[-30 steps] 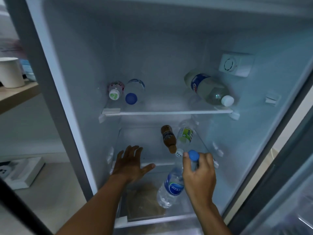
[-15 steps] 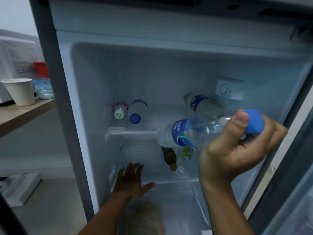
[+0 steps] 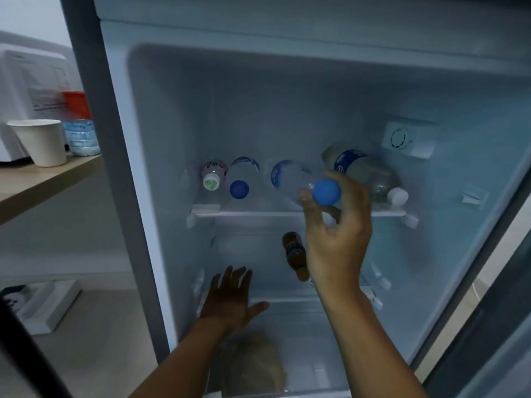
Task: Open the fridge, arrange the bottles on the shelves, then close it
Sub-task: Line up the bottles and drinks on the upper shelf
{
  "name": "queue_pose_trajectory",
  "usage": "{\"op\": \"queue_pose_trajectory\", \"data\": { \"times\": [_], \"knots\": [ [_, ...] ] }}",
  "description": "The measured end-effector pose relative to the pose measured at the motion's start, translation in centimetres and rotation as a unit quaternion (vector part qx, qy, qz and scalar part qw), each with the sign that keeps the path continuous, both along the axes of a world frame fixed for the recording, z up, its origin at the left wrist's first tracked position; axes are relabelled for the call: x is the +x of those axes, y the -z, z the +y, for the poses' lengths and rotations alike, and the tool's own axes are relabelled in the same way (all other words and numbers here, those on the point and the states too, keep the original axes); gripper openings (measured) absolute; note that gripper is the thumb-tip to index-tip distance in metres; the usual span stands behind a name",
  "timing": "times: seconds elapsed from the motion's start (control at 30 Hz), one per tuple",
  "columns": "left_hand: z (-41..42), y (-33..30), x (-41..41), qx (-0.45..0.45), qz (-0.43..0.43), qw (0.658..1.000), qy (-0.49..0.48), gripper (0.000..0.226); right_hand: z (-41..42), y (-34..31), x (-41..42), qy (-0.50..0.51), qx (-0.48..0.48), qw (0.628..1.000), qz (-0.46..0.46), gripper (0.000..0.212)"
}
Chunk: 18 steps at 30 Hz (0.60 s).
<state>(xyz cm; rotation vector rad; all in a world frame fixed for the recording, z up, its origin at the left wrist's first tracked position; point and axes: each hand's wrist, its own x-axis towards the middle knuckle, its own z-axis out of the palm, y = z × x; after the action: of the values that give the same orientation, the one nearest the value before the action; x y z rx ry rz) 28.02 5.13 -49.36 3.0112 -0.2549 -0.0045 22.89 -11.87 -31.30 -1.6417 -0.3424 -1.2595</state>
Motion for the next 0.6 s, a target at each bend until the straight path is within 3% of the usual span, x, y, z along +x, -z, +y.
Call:
{"op": "queue_pose_trajectory", "data": {
  "times": [0.13, 0.23, 0.47, 0.6],
  "knots": [
    [0.1, -0.1, 0.0, 0.006, 0.005, 1.0, 0.004, 0.124, 1.3, 0.1, 1.5, -0.032, -0.087, 0.989, 0.115, 0.042],
    [-0.1, -0.1, 0.0, -0.001, 0.005, 1.0, 0.002, 0.121, 2.7, 0.3, 2.7, -0.014, -0.145, 0.974, 0.174, 0.034],
    [0.0, -0.1, 0.2, 0.001, 0.011, 1.0, 0.005, 0.123, 4.0, -1.0, 5.2, 0.06, -0.213, 0.951, 0.214, 0.035],
    [-0.1, -0.1, 0.2, 0.0, 0.015, 1.0, 0.004, 0.124, 3.8, 0.4, 5.1, 0.004, -0.151, 0.967, 0.206, 0.034]
  ]
}}
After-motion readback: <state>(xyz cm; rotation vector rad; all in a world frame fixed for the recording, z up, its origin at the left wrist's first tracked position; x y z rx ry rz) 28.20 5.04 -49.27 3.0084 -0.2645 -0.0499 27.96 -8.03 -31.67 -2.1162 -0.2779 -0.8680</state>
